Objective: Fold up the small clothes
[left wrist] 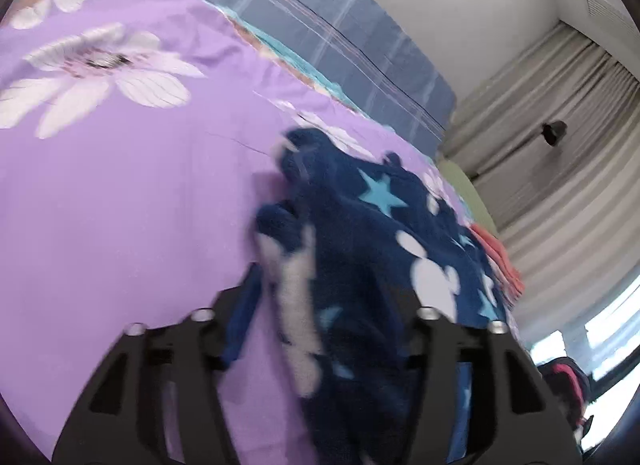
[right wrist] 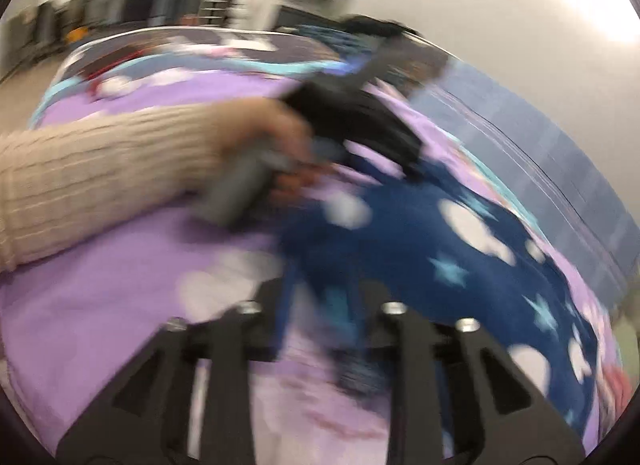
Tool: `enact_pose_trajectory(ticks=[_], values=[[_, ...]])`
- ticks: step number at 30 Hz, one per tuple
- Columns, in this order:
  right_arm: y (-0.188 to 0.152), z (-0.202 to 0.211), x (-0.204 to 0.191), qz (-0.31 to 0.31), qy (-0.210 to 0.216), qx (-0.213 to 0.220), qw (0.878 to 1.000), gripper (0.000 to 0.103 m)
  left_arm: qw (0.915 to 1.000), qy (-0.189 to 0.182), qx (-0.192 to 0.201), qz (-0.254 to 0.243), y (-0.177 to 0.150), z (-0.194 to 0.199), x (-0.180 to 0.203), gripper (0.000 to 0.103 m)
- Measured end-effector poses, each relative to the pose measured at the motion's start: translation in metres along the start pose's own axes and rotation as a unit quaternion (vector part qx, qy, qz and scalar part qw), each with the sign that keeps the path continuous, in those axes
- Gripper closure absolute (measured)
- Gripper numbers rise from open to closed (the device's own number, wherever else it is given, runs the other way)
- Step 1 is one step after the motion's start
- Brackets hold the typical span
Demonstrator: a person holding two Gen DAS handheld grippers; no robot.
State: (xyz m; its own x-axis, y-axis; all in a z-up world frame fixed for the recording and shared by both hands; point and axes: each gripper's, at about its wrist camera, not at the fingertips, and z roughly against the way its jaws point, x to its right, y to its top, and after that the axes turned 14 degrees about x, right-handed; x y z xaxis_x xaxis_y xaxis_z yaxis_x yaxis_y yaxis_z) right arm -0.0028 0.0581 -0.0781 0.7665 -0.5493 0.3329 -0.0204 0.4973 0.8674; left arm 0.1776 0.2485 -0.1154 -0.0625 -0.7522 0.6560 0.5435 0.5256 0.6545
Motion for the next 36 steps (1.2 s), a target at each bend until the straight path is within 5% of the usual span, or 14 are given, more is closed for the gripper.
enact_pose_trajectory(ticks=[5,7,9,11,14,17,22,25,36], values=[[-0.017,-0.017,0.038,-0.094,-0.031,-0.033,0.995,0.068,0.9996,0.011,-0.028,0.002,0.008,-0.03,0.004,0.034],[-0.036,-0.037,0.032,-0.11,-0.012,-0.082,0.991,0.066,0.9998,0.017,-0.009,0.003,0.011,-0.038,0.0,0.049],[-0.038,-0.037,0.031,-0.112,-0.014,-0.078,0.991,0.067,0.9999,0.016,0.006,-0.004,0.008,-0.043,-0.007,0.064],[-0.037,-0.032,0.033,-0.12,0.003,-0.077,0.99,0.067,0.9996,-0.008,0.02,0.018,0.009,-0.037,-0.015,0.068],[-0.04,-0.012,0.05,-0.145,0.0,-0.071,0.987,0.069,0.9998,0.004,0.019,0.002,0.007,-0.035,-0.011,0.069],[-0.041,0.03,0.079,-0.178,-0.092,-0.033,0.979,0.047,0.9995,0.023,0.016,-0.015,0.005,-0.038,-0.005,0.065],[-0.058,0.067,0.144,-0.273,-0.223,-0.017,0.936,0.053,0.9989,0.037,0.01,-0.029,0.004,-0.041,0.0,0.063],[-0.105,0.021,0.157,-0.314,-0.174,-0.123,0.925,0.057,0.9987,0.04,0.01,-0.031,0.004,-0.043,0.001,0.061],[-0.101,0.017,0.177,-0.355,-0.136,-0.129,0.916,0.057,0.9992,0.032,0.011,-0.022,0.004,-0.04,-0.002,0.057]])
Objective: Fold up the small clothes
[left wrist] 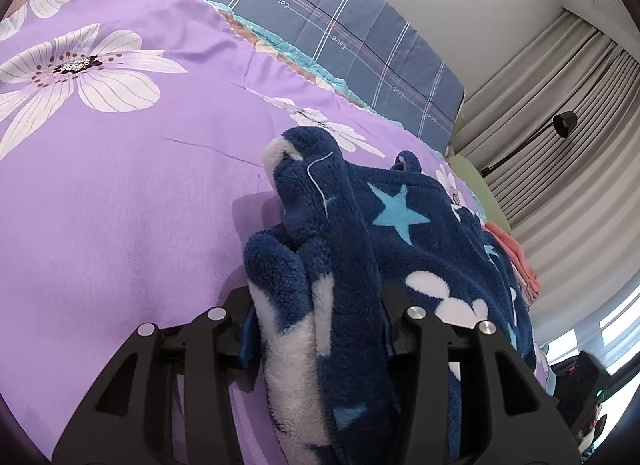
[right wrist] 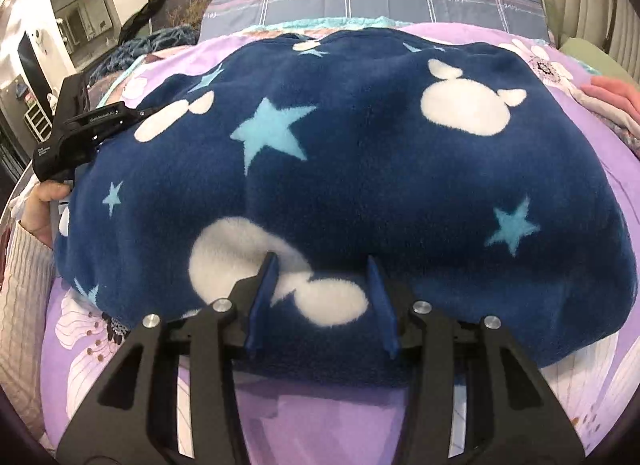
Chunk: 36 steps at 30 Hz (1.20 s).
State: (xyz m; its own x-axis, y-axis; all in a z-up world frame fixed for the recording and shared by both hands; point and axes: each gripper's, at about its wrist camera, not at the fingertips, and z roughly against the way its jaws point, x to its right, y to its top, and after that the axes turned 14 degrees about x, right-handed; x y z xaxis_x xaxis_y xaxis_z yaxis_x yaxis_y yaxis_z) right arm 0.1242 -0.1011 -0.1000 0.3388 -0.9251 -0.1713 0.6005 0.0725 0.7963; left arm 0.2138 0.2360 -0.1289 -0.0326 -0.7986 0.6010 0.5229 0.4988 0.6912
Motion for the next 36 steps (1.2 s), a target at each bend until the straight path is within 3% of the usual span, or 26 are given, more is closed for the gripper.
enact_pose_trajectory(ticks=[3,6,8,9,11,14,20,23,25,29,32,36], values=[[0.023,0.024,-0.007,-0.001,0.008,0.044,0.999,0.059,1.0,0.002,-0.002,-0.001,0.0,-0.001,0.002,0.057],[0.049,0.019,-0.017,0.026,-0.007,0.086,0.996,0.059,1.0,0.005,-0.003,-0.006,-0.001,0.0,0.004,0.056],[0.049,-0.01,-0.013,0.009,-0.015,0.043,0.999,0.059,1.0,0.005,-0.003,-0.005,-0.001,0.0,0.004,0.056],[0.04,-0.039,-0.008,-0.007,-0.011,-0.013,1.0,0.056,1.0,0.005,-0.003,-0.005,-0.001,0.0,0.004,0.055],[0.031,-0.054,-0.007,0.004,-0.006,-0.004,1.0,0.056,1.0,0.004,-0.003,-0.006,-0.002,0.0,0.006,0.055],[0.043,-0.044,-0.015,0.014,-0.022,-0.022,0.999,0.056,1.0,0.003,-0.004,-0.007,-0.002,-0.001,0.007,0.054],[0.114,-0.048,-0.033,0.051,-0.038,0.038,0.997,0.058,0.9999,0.004,-0.005,-0.009,-0.002,-0.002,0.007,0.053],[0.125,-0.108,-0.017,0.012,-0.052,-0.011,0.998,0.057,0.9999,0.004,-0.005,-0.009,-0.003,-0.002,0.008,0.053],[0.108,-0.162,-0.005,0.011,-0.055,-0.063,0.996,0.054,0.9999,0.002,-0.005,-0.01,-0.003,-0.002,0.008,0.05],[0.108,-0.161,-0.023,0.065,-0.084,-0.044,0.993,0.052,0.9997,0.006,-0.007,-0.021,-0.003,-0.003,0.011,0.049],[0.111,-0.158,-0.016,0.048,-0.067,-0.03,0.996,0.052,0.9997,0.006,-0.008,-0.021,-0.004,-0.002,0.012,0.049],[0.109,-0.097,-0.019,0.043,-0.064,0.043,0.996,0.053,0.9998,0.003,-0.007,-0.016,-0.003,-0.002,0.011,0.049]])
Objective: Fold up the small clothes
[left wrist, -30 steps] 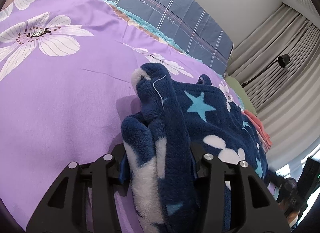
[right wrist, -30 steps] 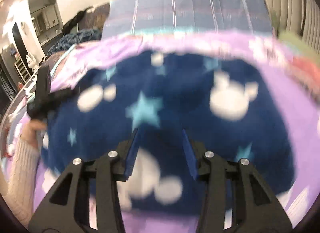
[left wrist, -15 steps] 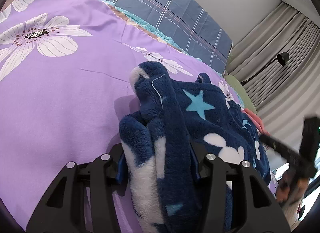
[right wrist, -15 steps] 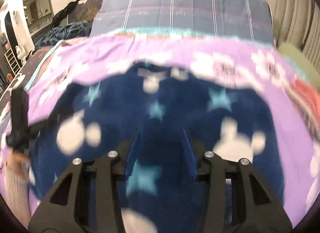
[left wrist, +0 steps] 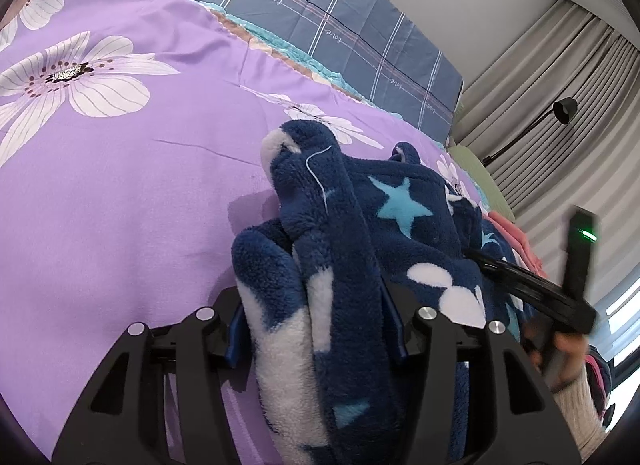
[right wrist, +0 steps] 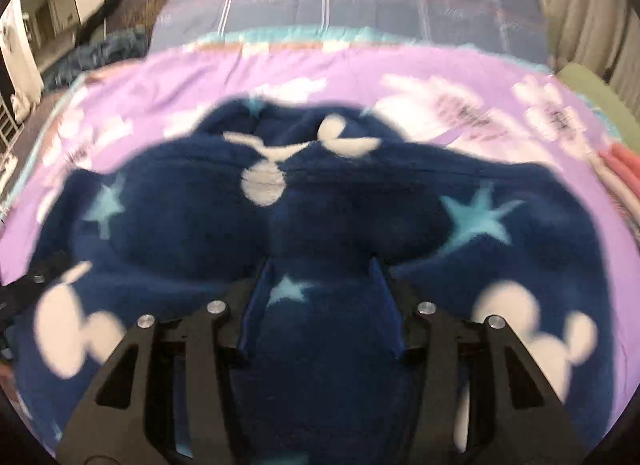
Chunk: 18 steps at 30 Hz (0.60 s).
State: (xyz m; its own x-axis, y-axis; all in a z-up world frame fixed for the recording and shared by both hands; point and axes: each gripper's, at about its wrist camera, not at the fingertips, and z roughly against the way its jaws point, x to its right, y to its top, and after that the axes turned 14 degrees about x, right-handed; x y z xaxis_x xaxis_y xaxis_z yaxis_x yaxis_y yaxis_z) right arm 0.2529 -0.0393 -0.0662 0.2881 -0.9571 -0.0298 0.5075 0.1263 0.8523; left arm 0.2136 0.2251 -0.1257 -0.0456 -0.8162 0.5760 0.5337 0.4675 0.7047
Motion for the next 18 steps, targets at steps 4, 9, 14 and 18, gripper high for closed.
enact_pose_trajectory(ticks=[4,9,14,18], values=[[-0.031,0.082,-0.041,0.076,0.113,0.037,0.99,0.041,1.0,-0.001,-0.001,0.001,0.001,0.0,0.0,0.049],[-0.122,0.157,-0.146,0.289,0.232,0.057,0.927,0.037,1.0,-0.006,-0.006,-0.001,0.002,0.001,-0.001,0.049],[-0.165,0.159,-0.201,0.436,0.156,0.113,0.879,0.03,0.9999,-0.011,-0.011,-0.003,0.003,0.002,-0.004,0.05],[-0.162,0.13,-0.21,0.428,0.119,0.097,0.891,0.025,0.9998,-0.01,-0.013,-0.008,0.003,0.001,-0.005,0.05]])
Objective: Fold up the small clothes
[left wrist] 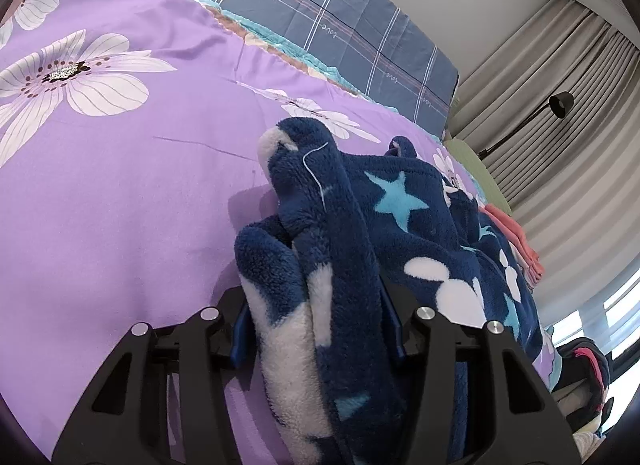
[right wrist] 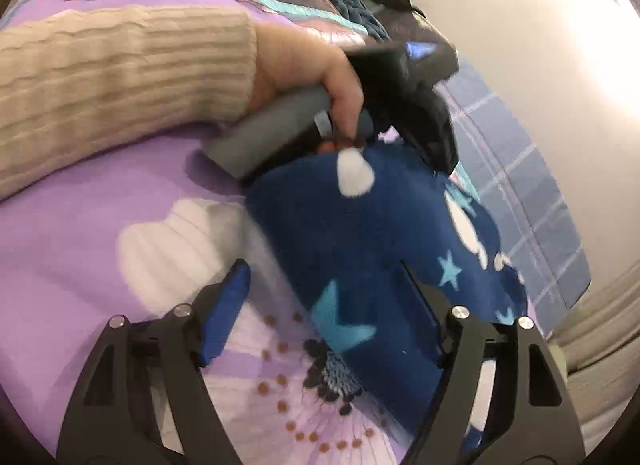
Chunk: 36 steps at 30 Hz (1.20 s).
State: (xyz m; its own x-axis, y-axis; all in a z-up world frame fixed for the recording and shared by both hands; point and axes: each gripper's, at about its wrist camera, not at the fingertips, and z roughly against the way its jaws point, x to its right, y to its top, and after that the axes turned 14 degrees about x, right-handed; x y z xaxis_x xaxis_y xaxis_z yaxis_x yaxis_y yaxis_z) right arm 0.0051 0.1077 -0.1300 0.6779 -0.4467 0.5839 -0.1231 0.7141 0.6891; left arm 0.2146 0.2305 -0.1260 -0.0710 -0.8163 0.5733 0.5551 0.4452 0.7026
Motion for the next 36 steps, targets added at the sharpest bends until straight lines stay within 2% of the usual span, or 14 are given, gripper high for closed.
enact_pose_trajectory(ticks=[2,5,6,7,8,9,10,15,18,20,23,28,33,36], values=[[0.006,-0.014,0.001,-0.004,-0.012,-0.001,1.0,0.024,1.0,-0.003,-0.001,0.002,0.0,0.001,-0.001,0.05],[0.017,-0.032,-0.007,0.022,-0.042,0.024,0.999,0.023,1.0,-0.005,0.0,0.004,0.0,0.001,-0.003,0.05],[0.02,-0.037,-0.007,0.027,-0.04,0.028,0.998,0.03,1.0,-0.007,0.0,0.005,0.0,0.001,-0.004,0.05],[0.021,-0.039,-0.008,0.027,-0.035,0.024,0.999,0.046,1.0,-0.007,0.0,0.007,0.0,0.001,-0.004,0.051],[0.021,-0.042,-0.009,0.03,-0.042,0.021,0.998,0.053,0.9999,-0.007,0.001,0.008,0.0,0.001,-0.005,0.051],[0.021,-0.041,-0.01,0.033,-0.053,0.022,0.998,0.068,0.9999,-0.009,0.001,0.012,0.001,0.001,-0.006,0.053],[0.021,-0.039,-0.011,0.033,-0.057,0.026,0.998,0.073,0.9998,-0.012,0.001,0.016,0.001,0.001,-0.007,0.055],[0.03,-0.023,0.017,-0.059,-0.037,0.044,0.997,0.08,0.9979,-0.035,0.012,0.053,0.001,0.004,-0.014,0.068],[0.031,-0.008,0.046,-0.134,-0.023,0.06,0.989,0.081,0.9928,-0.049,0.031,0.104,0.005,0.009,-0.012,0.072],[0.029,0.006,0.063,-0.165,-0.019,0.076,0.983,0.081,0.9934,-0.05,0.046,0.092,0.013,0.016,0.007,0.073],[0.02,0.038,0.097,-0.223,-0.02,0.106,0.969,0.081,0.995,-0.057,0.063,0.052,0.031,0.027,0.05,0.072],[-0.016,0.091,0.167,-0.338,-0.028,0.146,0.929,0.081,0.9956,-0.063,0.052,-0.045,0.058,0.016,0.158,0.072],[-0.083,0.131,0.232,-0.448,-0.048,0.167,0.877,0.081,0.9864,-0.039,0.015,-0.159,0.049,-0.032,0.27,0.072],[-0.136,0.141,0.261,-0.516,-0.053,0.164,0.839,0.081,0.9797,-0.03,-0.008,-0.198,0.031,-0.064,0.313,0.072]])
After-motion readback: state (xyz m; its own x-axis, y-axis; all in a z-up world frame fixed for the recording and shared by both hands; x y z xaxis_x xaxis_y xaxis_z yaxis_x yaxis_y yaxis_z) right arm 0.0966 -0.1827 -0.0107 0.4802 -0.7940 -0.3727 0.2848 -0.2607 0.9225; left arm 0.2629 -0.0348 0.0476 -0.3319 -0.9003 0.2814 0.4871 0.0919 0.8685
